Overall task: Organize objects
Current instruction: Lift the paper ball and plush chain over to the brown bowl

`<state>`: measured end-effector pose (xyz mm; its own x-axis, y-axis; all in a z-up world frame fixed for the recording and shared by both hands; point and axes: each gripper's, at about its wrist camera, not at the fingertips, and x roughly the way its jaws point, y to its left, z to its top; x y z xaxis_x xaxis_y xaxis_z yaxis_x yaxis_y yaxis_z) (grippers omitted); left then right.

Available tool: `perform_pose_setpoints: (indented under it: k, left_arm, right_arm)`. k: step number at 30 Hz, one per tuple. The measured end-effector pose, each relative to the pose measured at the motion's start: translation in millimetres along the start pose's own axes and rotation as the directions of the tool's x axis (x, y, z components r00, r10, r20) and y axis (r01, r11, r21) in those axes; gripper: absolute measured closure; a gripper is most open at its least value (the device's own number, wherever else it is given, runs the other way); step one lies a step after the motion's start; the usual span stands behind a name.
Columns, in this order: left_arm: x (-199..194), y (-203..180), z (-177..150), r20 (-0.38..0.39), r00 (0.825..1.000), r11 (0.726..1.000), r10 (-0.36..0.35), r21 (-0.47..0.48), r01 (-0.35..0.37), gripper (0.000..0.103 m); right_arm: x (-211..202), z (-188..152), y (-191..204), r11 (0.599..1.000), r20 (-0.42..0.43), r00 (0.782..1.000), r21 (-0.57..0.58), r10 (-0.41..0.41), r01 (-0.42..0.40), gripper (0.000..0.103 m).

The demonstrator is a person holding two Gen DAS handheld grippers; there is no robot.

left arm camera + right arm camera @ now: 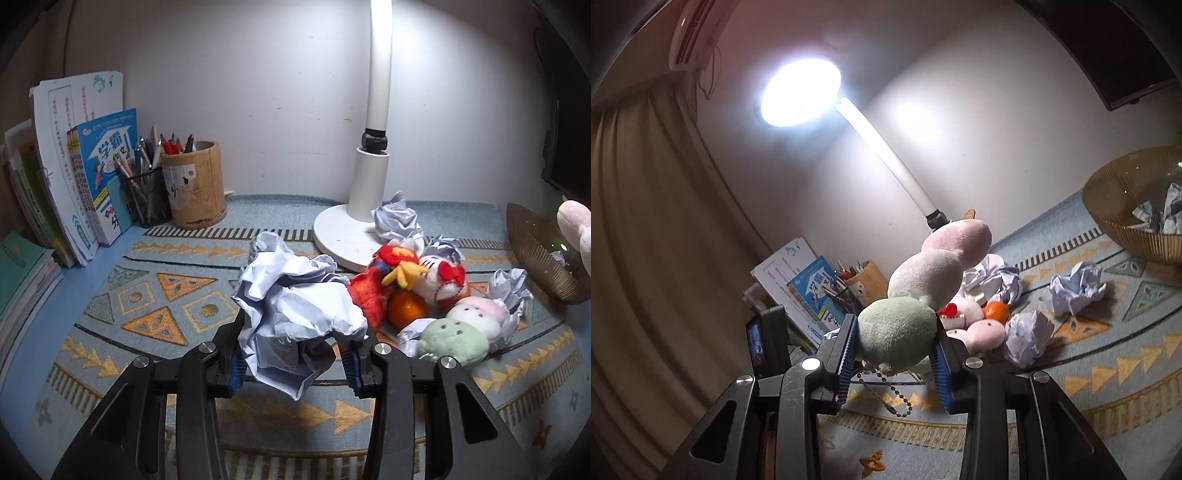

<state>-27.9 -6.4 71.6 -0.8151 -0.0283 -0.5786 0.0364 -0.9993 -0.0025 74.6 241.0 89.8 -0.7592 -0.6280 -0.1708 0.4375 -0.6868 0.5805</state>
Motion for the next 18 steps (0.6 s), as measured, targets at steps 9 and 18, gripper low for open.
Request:
perform_pose_setpoints:
  k: [9,18]
  left_arm:
    - [-11.2,-117.9,75.7,0.088,0.984,0.985,-0.156,0.094,0.148,0.063]
    - [9.3,-243.9,113.8,0.074,0.937,0.931,-0.343,0.157,0.328,0.063]
  right_arm:
    - [-26.6,89.5,-39.2,0.983,0.072,0.987,-0.103,-0.143,0.15,0.067]
    - [-40.9,176.8,-97.1,0.95,0.079,0.957,-0.124,-0.278,0.286,0.066]
